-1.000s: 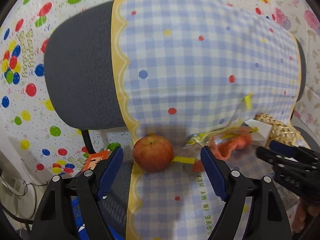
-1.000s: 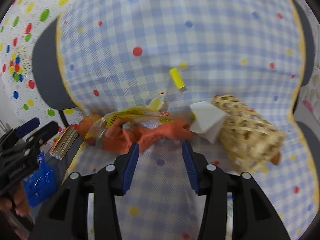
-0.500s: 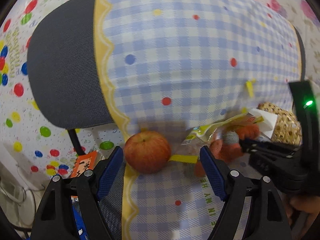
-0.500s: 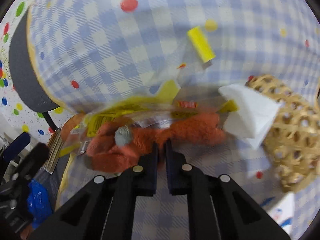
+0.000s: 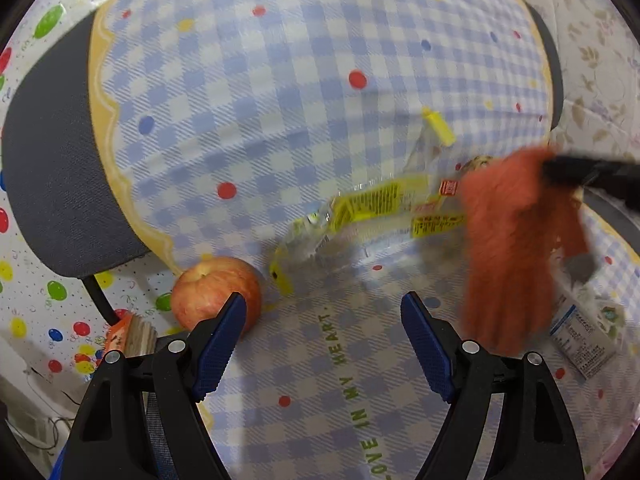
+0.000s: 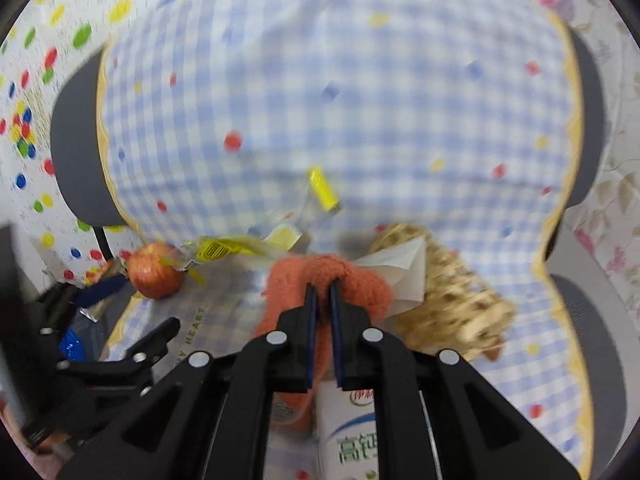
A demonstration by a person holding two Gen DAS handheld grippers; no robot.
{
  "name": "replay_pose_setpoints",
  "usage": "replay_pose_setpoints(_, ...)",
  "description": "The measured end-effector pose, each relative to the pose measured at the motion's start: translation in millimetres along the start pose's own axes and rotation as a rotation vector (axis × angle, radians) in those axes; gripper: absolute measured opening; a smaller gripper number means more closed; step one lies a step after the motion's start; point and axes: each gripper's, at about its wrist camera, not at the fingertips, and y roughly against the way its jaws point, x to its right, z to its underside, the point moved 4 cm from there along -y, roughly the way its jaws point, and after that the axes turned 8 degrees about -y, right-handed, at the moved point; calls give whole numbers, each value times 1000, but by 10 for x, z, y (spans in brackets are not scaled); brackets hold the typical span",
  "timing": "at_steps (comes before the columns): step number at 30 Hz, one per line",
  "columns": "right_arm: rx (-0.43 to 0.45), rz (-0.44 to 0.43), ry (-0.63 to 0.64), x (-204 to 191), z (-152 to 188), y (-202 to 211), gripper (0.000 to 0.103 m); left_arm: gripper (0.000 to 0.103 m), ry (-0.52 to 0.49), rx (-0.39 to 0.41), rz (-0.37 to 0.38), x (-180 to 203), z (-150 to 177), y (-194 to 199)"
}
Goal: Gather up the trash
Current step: 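Grasp the yellow snack packet with the left gripper while the right holds the glove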
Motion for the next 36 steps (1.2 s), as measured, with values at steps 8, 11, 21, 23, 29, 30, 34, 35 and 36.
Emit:
replay_pose_setpoints(8, 116, -10, -40, 311, -122, 469, 7, 80, 74, 29, 8, -36, -132, -172)
replay_pose_setpoints(11, 135, -30, -52, 375, -138, 555, 7, 80, 51, 14, -17, -27, -186, -283)
replay_pose_setpoints(21, 147, -47, -55, 501, -100, 672, 7, 55, -42, -39, -36, 166, -225, -633)
replay_pose_setpoints(23, 144, -46, -57, 517, -64, 697, 7, 38, -55, -57, -29, 222, -231, -641)
replay_pose_setpoints(29, 160, -48, -65, 567, 29, 924, 7, 22, 48, -62, 61, 203, -355, -190)
replay_pose_setpoints(30, 168, -50, -69, 574, 48, 1003, 7, 21, 99, -56, 84, 157, -379, -69)
replay_pose_setpoints(34, 186, -51, -72, 584, 136, 1247, 7, 21, 216, 16, 66, 62, -383, 528)
replay_pose_setpoints(35, 181, -53, -71, 582, 177, 1296, 7, 21, 237, 28, 71, 52, -361, 633)
replay_pose_setpoints(36, 171, -52, -63, 569, 246, 1349, 7, 21, 260, 41, 86, 46, -331, 751)
